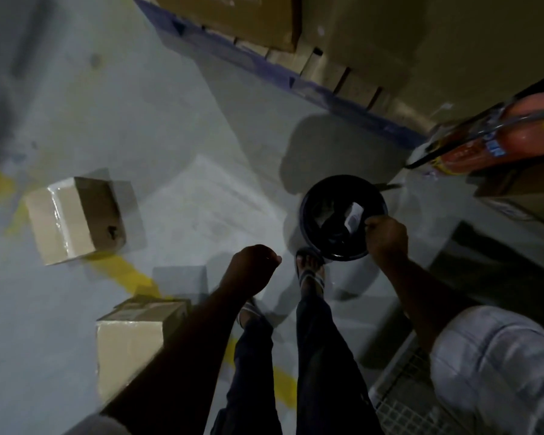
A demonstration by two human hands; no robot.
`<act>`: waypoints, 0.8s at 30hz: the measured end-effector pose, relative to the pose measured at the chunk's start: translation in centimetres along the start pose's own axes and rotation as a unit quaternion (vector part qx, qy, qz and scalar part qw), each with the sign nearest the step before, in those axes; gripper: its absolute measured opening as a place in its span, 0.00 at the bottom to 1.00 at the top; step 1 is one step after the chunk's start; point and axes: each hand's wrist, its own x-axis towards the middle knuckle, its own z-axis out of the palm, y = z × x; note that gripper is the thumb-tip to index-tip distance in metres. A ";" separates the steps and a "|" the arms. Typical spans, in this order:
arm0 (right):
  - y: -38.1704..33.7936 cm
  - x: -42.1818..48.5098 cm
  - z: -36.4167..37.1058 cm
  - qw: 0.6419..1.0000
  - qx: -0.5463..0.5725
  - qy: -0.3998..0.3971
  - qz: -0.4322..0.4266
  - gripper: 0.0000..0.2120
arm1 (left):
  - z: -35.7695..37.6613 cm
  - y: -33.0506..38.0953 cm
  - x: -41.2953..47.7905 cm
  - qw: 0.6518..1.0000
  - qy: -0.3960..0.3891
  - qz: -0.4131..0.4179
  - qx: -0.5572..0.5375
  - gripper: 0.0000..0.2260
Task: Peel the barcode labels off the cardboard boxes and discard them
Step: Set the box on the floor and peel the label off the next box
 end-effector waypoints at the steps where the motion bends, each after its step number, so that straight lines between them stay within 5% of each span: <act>1: -0.2 0.1 0.4 1.000 0.006 0.002 0.006 0.13 | 0.1 -0.5 0.1 1.000 0.004 -0.002 0.001 0.12; 7: -1.4 -1.3 2.0 0.999 -0.029 0.017 -0.013 0.07 | -0.2 -2.7 0.0 0.999 0.020 0.007 -0.029 0.16; 14: -9.1 -8.2 5.5 0.974 -0.114 -0.138 -0.137 0.06 | -1.8 -9.3 -3.2 0.981 0.085 -0.020 -0.174 0.12; 21: -22.5 -19.8 15.9 0.917 -0.107 -0.254 -0.290 0.14 | -3.1 -24.1 -8.0 0.942 0.155 -0.092 -0.282 0.19; 24: -27.4 -25.1 21.9 0.879 -0.147 -0.288 -0.350 0.14 | -1.9 -33.8 -10.0 0.893 0.178 -0.166 -0.380 0.16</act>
